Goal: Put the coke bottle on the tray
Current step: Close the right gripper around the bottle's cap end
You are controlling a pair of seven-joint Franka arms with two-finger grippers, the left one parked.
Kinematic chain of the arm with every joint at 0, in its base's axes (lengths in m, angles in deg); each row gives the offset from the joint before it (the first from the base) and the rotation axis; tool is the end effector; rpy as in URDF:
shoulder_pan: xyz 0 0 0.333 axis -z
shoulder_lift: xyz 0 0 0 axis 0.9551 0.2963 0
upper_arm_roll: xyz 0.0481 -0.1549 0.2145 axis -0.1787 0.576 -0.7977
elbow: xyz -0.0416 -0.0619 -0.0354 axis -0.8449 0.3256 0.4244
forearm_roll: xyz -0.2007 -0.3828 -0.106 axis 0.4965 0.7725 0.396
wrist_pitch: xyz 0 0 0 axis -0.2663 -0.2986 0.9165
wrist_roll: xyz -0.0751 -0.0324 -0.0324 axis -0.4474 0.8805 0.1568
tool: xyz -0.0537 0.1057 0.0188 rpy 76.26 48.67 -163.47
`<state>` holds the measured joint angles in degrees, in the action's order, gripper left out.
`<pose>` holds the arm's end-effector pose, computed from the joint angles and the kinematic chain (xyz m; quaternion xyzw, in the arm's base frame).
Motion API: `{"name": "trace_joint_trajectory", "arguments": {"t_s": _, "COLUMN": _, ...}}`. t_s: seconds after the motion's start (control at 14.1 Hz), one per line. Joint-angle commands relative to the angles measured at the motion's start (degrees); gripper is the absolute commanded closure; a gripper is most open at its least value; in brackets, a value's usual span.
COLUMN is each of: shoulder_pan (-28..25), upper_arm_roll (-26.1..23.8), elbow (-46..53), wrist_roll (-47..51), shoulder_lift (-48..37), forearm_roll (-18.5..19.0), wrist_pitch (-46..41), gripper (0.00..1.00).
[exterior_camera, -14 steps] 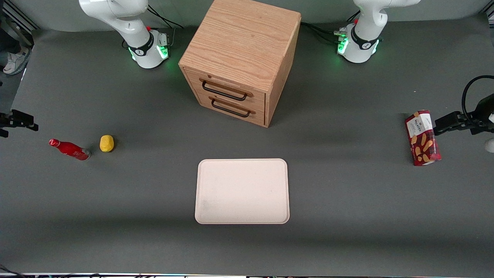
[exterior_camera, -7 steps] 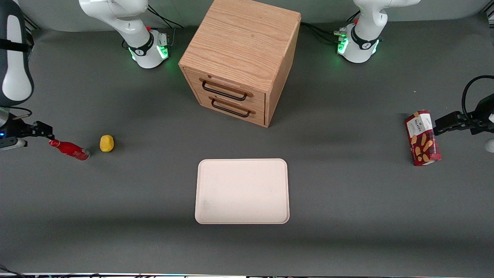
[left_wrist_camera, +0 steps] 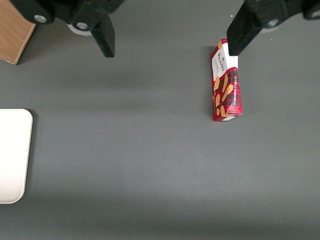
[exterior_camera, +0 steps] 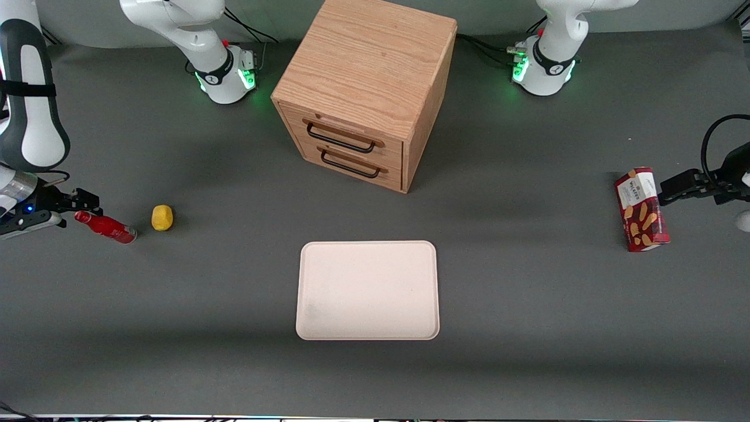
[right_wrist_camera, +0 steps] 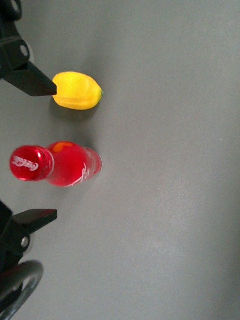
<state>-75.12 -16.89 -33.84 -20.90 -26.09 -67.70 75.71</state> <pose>0.5459 -0.2596 0.2426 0.9877 0.1531 0.0305 0.0080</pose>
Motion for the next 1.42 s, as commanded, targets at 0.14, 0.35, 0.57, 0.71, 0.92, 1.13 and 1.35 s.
{"name": "trace_joint_trajectory", "arguments": {"t_s": 0.14, "shoulder_pan": -0.37, "upper_arm_roll": 1.17, "elbow": -1.16, "wrist_roll": -3.52, "shoulder_lift": 1.48, "forearm_roll": -2.17, "wrist_pitch": 3.09, "gripper": 0.00}}
{"name": "trace_joint_trajectory", "arguments": {"t_s": 0.35, "shoulder_pan": -0.37, "upper_arm_roll": 1.78, "elbow": -2.13, "wrist_roll": -4.93, "shoulder_lift": 1.48, "forearm_roll": -2.35, "wrist_pitch": 3.27, "gripper": 0.00}}
{"name": "trace_joint_trajectory", "arguments": {"t_s": 0.57, "shoulder_pan": -0.37, "upper_arm_roll": 1.78, "elbow": -2.31, "wrist_roll": -5.19, "shoulder_lift": 1.57, "forearm_roll": -2.35, "wrist_pitch": 3.27, "gripper": 0.08}}
{"name": "trace_joint_trajectory", "arguments": {"t_s": 0.71, "shoulder_pan": -0.37, "upper_arm_roll": 1.78, "elbow": -2.31, "wrist_roll": -5.19, "shoulder_lift": 1.48, "forearm_roll": -2.35, "wrist_pitch": 3.18, "gripper": 0.16}}
{"name": "trace_joint_trajectory", "arguments": {"t_s": 0.92, "shoulder_pan": -0.37, "upper_arm_roll": 1.78, "elbow": -2.13, "wrist_roll": -5.89, "shoulder_lift": 1.48, "forearm_roll": -2.35, "wrist_pitch": 3.00, "gripper": 0.40}}
{"name": "trace_joint_trajectory", "arguments": {"t_s": 1.13, "shoulder_pan": -0.37, "upper_arm_roll": 1.87, "elbow": -2.13, "wrist_roll": -5.90, "shoulder_lift": 1.48, "forearm_roll": -2.35, "wrist_pitch": 2.92, "gripper": 0.55}}
{"name": "trace_joint_trajectory", "arguments": {"t_s": 1.35, "shoulder_pan": -0.37, "upper_arm_roll": 1.87, "elbow": -2.04, "wrist_roll": -5.90, "shoulder_lift": 1.39, "forearm_roll": -2.35, "wrist_pitch": 2.74, "gripper": 0.72}}
